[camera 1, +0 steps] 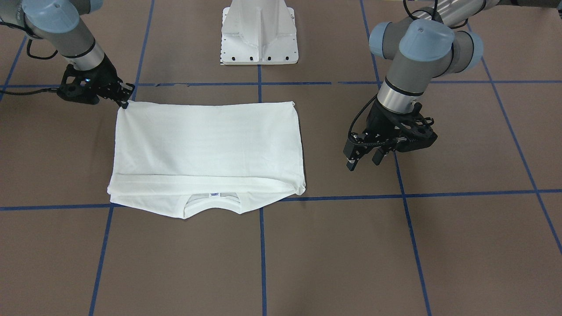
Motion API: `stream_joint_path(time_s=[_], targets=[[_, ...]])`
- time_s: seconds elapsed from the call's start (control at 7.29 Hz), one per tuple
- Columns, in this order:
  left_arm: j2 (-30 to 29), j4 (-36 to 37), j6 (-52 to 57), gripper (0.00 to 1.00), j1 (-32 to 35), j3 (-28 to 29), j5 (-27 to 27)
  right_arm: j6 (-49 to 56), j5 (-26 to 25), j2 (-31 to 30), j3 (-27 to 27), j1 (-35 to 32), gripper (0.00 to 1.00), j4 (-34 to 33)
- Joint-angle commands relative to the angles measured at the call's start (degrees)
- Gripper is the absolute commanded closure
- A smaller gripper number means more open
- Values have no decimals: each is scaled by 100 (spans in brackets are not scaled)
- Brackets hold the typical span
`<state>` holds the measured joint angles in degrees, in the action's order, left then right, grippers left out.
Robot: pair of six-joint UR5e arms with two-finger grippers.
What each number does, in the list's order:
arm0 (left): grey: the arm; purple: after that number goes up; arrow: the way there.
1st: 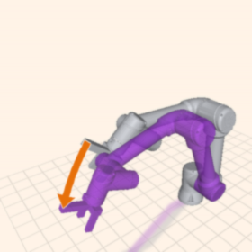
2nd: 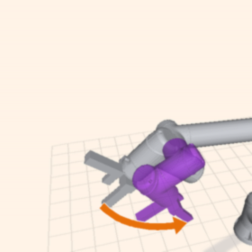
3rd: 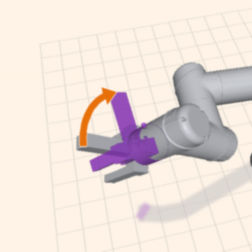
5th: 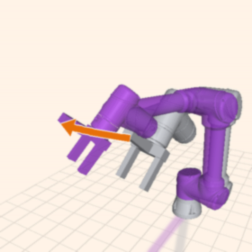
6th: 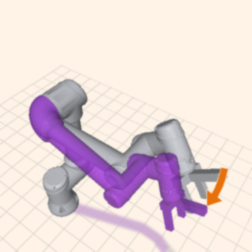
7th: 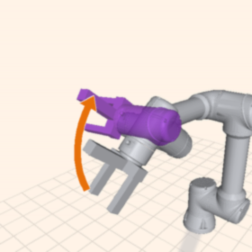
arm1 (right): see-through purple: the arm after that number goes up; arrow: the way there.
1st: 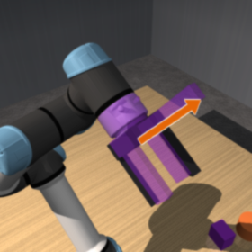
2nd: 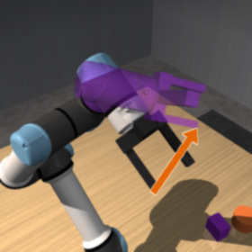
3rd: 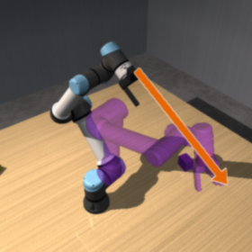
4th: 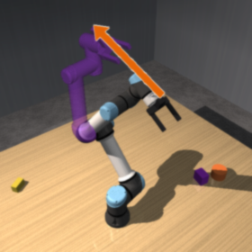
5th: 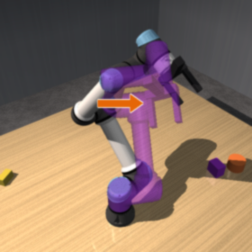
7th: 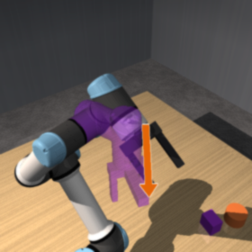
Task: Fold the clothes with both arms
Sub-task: 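Drag the folded shirt with the right gripper, rotating it on the table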
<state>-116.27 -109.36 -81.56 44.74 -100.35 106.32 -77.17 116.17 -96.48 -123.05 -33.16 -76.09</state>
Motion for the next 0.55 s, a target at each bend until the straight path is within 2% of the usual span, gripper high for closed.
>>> stream_joint_path(time_s=[0.0, 0.14, 0.27, 0.41], targets=[[8, -15, 9, 19, -27, 24, -163, -157, 494, -844, -920, 946, 100, 7], [-10, 2, 0, 19, -27, -2, -173, -463, 442, -846, -931, 1578, 100, 15], [-10, -6, 9, 19, -27, 6, -173, -475, 442, -838, -983, 1872, 100, 24], [-10, -32, 26, 19, -27, 24, -156, -484, 424, -811, -958, 1927, 1, 24]])
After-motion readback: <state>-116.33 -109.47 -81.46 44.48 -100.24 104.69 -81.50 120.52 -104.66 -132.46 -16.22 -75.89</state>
